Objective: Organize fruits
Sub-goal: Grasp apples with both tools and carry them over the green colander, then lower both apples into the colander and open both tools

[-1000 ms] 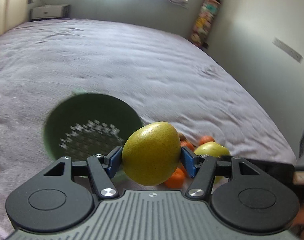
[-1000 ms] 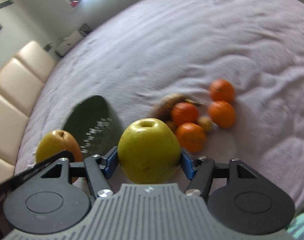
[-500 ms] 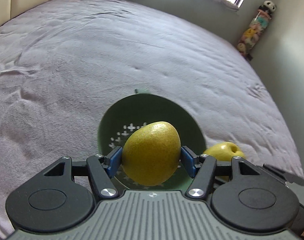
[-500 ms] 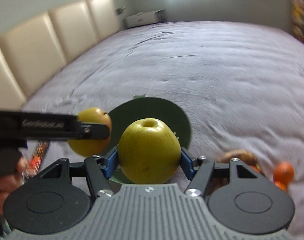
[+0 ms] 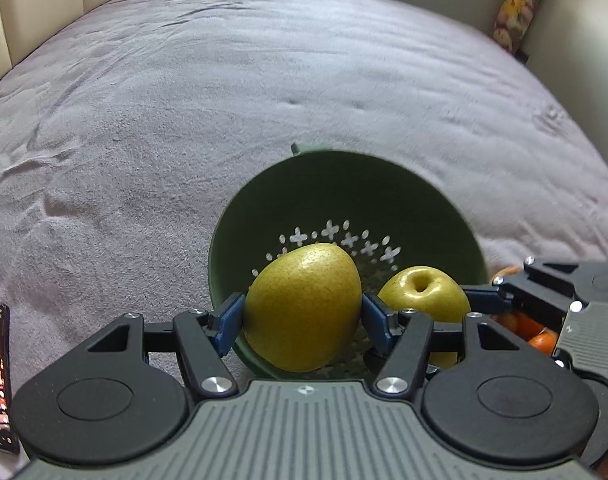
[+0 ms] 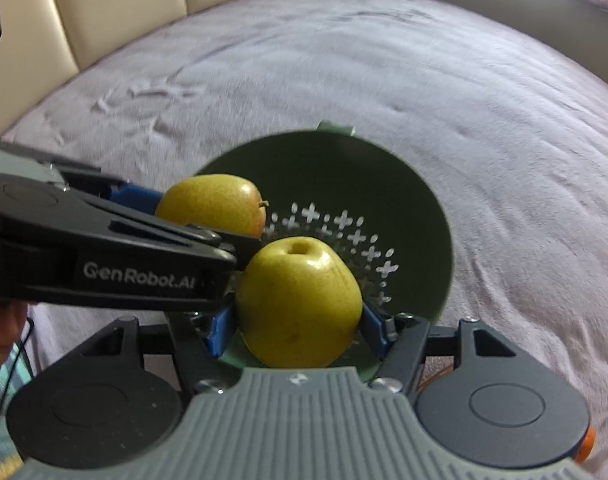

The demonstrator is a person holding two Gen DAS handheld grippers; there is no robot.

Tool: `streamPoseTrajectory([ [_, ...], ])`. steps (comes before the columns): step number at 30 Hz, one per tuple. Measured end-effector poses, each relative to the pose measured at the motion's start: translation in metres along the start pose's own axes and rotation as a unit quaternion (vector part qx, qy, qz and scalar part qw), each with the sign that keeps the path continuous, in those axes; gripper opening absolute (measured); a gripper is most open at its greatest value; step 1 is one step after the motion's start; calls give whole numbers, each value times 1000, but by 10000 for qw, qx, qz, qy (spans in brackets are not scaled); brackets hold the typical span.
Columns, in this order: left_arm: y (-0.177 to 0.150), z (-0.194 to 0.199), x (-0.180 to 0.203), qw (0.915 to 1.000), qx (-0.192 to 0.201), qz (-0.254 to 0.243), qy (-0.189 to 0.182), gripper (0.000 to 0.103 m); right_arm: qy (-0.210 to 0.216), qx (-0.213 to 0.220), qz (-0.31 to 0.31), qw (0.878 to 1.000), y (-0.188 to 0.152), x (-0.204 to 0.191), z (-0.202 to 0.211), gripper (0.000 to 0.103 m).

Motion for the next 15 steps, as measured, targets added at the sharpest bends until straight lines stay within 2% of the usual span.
streamPoseTrajectory([
  [10,-2,-21,8,9986,-279,-393,211,72,151,-442,127,9988,-3,4,-22,61],
  [15,-4,-27,14,9972,-361,-587,297,72,22,-581,382,9976,-4,-2,-27,61],
])
Point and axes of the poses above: each gripper's, at about its wrist camera, not at the fingertips, and z roughly against the way its jaws point, x to its right, y to its top, the point moved 3 cm from there along -z, roughly the way its jaws point, and after that the axes turned 4 degrees about -y, right-handed, at the moved point
